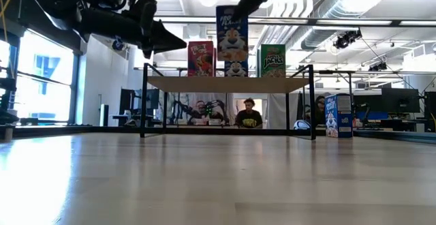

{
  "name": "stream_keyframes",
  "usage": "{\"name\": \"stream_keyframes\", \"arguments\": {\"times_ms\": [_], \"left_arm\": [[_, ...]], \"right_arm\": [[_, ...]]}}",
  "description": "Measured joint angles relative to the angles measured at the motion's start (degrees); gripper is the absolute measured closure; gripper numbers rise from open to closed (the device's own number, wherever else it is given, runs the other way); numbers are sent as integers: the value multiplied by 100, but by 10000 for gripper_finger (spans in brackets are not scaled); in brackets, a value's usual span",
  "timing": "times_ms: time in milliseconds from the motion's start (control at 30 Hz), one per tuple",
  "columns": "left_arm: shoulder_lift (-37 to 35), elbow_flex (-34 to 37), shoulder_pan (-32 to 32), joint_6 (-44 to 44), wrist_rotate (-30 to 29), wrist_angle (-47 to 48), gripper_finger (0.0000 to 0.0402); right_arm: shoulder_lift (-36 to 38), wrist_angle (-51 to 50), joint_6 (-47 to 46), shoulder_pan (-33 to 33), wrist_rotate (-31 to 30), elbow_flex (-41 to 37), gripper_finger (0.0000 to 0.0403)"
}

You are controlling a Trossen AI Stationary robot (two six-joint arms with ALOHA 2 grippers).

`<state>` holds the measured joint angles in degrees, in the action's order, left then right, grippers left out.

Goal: Stack cereal on shelf
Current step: Put the bottom blue cereal box in front of the other blue cereal box on the shelf

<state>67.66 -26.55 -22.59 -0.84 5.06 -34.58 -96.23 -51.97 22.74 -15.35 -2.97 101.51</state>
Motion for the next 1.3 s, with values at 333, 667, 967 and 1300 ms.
{"name": "stream_keyframes", "arguments": {"times_ms": [333, 667, 967, 1300], "left_arm": [[0, 0, -76, 105, 0, -1, 401], [4, 0, -65, 105, -2, 1, 401], [4, 0, -63, 105, -2, 21, 401], [4, 0, -63, 92, -2, 22, 401]], "right_arm": [[-170, 152, 583, -1287, 913, -2, 228], [-493, 178, 784, -1581, 1030, -2, 228], [-529, 204, 827, -1579, 668, -2, 228], [-533, 242, 822, -1579, 615, -2, 211]]}}
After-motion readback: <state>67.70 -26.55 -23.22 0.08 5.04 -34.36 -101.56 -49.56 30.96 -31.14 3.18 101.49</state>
